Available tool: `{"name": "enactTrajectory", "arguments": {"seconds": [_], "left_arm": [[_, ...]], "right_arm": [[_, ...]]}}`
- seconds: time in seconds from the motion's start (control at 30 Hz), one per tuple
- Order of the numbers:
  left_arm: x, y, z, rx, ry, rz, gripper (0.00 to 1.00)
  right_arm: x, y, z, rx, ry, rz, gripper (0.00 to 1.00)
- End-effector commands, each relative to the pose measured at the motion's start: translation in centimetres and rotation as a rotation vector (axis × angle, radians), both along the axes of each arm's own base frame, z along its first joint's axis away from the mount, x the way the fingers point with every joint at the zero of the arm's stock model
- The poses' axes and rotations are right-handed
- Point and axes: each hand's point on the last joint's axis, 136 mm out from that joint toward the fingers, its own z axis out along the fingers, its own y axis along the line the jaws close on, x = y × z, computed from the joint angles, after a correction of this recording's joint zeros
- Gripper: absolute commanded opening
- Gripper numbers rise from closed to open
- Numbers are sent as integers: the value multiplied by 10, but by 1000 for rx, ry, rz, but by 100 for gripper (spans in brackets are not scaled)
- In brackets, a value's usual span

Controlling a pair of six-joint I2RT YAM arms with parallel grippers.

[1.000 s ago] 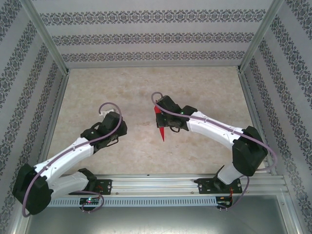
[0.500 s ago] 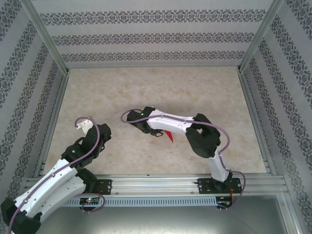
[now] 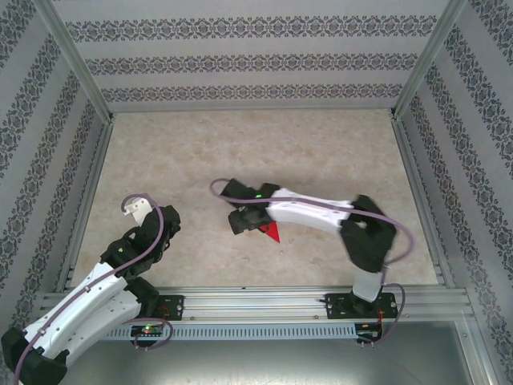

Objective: Fold a paper plane with a square sheet of paper (pick it up from the middle)
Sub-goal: Turn over the paper at the center of the table, then fold the wing for the fifth time at the center of the table.

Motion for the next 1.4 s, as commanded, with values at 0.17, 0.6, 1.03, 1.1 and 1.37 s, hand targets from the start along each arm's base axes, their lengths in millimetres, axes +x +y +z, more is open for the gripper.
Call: {"name": "enactTrajectory", "arguments": {"seconds": [0.17, 0.6, 1.03, 1.1, 1.37], "left_arm": [[29, -61, -5, -72, 68, -245, 54], [51, -134, -27, -167, 241, -508, 54], [54, -150, -40, -204, 295, -556, 54], [53, -152, -42, -208, 305, -563, 54], [53, -155, -48, -219, 325, -565, 54]], "right_arm": [[52, -29, 15, 578, 139, -151, 35], [80, -48, -62, 541, 222, -356, 29], [53, -53, -84, 630, 270, -672, 29], [58, -52, -67, 631, 233, -608, 30], [53, -48, 10, 626, 123, -292, 31]]}}
